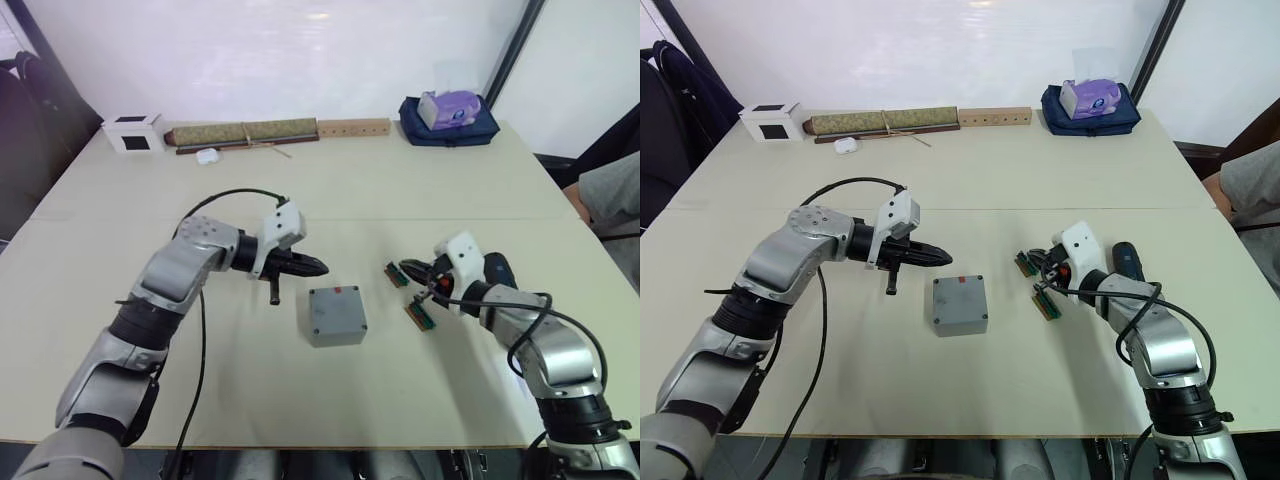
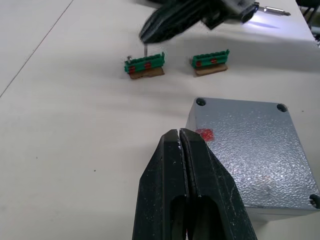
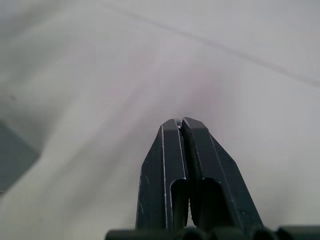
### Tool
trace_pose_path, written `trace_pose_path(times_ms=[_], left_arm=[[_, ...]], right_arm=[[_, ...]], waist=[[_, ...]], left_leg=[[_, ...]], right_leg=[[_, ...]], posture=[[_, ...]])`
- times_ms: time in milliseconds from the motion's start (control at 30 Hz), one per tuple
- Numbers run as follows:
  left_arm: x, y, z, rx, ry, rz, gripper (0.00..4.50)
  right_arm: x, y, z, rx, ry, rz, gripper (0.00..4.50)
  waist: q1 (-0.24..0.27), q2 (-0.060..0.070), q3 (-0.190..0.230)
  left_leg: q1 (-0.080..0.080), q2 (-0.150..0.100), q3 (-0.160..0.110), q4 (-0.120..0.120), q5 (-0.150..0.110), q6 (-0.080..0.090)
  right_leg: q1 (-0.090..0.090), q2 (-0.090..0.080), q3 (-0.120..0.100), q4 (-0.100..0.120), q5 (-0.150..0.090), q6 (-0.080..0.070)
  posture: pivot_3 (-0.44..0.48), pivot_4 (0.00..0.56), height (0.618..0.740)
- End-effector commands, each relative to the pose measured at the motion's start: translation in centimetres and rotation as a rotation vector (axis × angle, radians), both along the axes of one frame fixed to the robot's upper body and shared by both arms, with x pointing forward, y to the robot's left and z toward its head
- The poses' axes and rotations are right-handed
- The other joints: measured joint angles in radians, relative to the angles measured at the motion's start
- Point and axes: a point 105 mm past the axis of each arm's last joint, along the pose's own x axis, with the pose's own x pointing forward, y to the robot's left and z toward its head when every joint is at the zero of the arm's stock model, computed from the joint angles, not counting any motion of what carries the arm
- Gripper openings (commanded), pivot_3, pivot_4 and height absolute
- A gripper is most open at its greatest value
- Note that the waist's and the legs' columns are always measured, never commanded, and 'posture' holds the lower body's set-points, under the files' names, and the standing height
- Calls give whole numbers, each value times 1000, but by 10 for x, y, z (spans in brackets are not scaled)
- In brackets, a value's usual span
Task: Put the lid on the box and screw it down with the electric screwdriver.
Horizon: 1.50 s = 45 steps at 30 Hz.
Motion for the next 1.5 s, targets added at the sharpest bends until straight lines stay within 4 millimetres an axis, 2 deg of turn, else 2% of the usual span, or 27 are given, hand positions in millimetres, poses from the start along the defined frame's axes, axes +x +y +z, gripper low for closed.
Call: trace_pose_path(times_ms=[33, 133, 233, 367, 533, 1467, 1500], left_arm=[[0, 2, 4, -14, -27, -7, 0], [-1, 5, 5, -23, -17, -3, 0], [-12, 14, 3, -9, 26, -25, 0], [-21, 19, -2, 17, 58, -40, 0], [-22, 19, -3, 15, 60, -30, 0], [-20, 5, 8, -3, 50, -29, 0], [-20, 5, 8, -3, 51, -30, 0]], right_arm=[[-7, 10, 27, 19, -94, 48, 40], [-17, 25, 35, 15, -111, 119, 40], [-35, 46, 38, 12, -102, 215, 40], [-46, 62, 32, 3, -86, 264, 40], [-51, 71, 25, -1, -67, 287, 40], [-43, 64, 2, -73, -7, 258, 40], [-42, 64, 3, -73, -9, 253, 276]], waist=[[0, 0, 0], [-1, 0, 0], [-2, 0, 0], [-1, 0, 0], [2, 0, 0], [0, 0, 0], [0, 0, 0]], left_leg=[[0, 0, 0, 0, 0, 0], [0, 0, 0, 0, 0, 0], [0, 0, -1, 0, 0, 0], [0, 1, -1, -1, 0, 0], [0, 0, -1, 0, 0, 0], [1, 0, -1, -1, 0, 0], [1, 0, -1, -1, 0, 0]], right_leg=[[0, 0, 0, 0, 0, 0], [0, 0, 0, 0, 0, 0], [0, 0, 0, 0, 0, 0], [0, 0, 0, 0, 0, -1], [1, -1, 0, 0, 0, 0], [1, 0, -1, 0, 0, 0], [1, 0, -1, -1, 0, 0]], posture=[[0, 150, 740], [0, 150, 740], [0, 150, 740], [0, 150, 740], [0, 150, 740], [0, 150, 740], [0, 150, 740]])
